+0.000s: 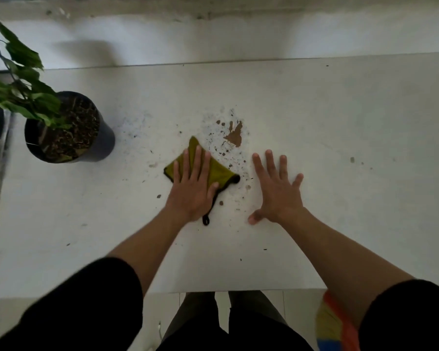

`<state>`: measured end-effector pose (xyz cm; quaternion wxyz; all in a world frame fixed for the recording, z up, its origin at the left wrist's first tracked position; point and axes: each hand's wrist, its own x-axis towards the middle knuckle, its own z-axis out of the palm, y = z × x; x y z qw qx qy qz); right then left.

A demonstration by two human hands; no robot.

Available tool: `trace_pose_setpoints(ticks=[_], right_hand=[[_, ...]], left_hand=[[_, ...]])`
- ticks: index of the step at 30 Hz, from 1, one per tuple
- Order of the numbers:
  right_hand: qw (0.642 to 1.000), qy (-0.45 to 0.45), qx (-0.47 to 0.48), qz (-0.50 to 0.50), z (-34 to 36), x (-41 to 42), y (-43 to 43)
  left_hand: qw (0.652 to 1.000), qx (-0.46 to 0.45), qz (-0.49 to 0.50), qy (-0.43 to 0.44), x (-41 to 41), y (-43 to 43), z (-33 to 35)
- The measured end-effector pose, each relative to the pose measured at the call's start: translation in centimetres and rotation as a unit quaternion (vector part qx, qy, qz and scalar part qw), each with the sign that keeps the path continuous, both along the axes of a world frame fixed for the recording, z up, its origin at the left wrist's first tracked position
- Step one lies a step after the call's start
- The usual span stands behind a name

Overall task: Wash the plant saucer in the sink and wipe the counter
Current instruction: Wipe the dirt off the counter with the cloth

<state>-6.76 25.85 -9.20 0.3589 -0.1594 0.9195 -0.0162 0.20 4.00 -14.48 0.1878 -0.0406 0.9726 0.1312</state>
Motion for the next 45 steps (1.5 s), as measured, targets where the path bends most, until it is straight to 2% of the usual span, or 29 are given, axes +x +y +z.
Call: trace_pose_setpoints(ticks=[3, 6, 12, 15, 18, 23, 26, 29, 34, 40, 45], right_hand=[[1.0, 0.001, 0.003, 0.004, -0.3, 0.0, 0.0], [1.0, 0.004, 0.001, 0.009, -0.4, -0.1, 0.0], [1.0, 0.015, 0.004, 0.022, -0.5, -0.1, 0.2], [1.0, 0.013, 0.001, 0.022, -0.5, -0.1, 0.2], [0.999, 0.02, 0.013, 0.04, -0.4, -0.1, 0.3], [0.995, 0.062, -0.003, 0.084, 0.6, -2.5, 1.2], [0.993, 0.118, -0.013, -0.004, 0.4, -3.7, 2.1], [0.987, 0.092, -0.001, -0.133, -0.5, -3.8, 3.5], [0.989, 0.078, -0.011, -0.127, -0.9, -3.5, 5.2], [0.989, 0.069, -0.009, -0.131, -0.7, -3.6, 5.1], [0.99, 0.06, -0.005, -0.131, -0.8, -3.3, 4.8]], left_hand=[[1.0, -0.005, -0.013, -0.007, -2.8, -0.3, -0.3], [0.999, -0.014, -0.033, 0.011, -2.2, 0.1, -0.5], [0.975, -0.02, -0.223, 0.009, 4.7, 2.0, 0.5], [0.963, 0.0, -0.269, -0.011, 9.6, 4.4, 0.9], [0.966, 0.008, -0.259, 0.0, 12.3, 6.0, 0.8], [0.982, 0.014, -0.187, 0.025, 9.4, 7.2, 0.7], [0.985, 0.011, -0.169, 0.033, 5.2, 8.0, 0.2], [0.989, -0.005, -0.142, 0.04, -0.1, 8.6, -0.3], [0.993, -0.007, -0.11, 0.037, -4.5, 9.9, -0.4], [0.982, -0.004, -0.18, 0.06, -0.3, 10.5, -0.3], [0.963, 0.035, -0.267, 0.026, 7.5, 13.7, 0.5]])
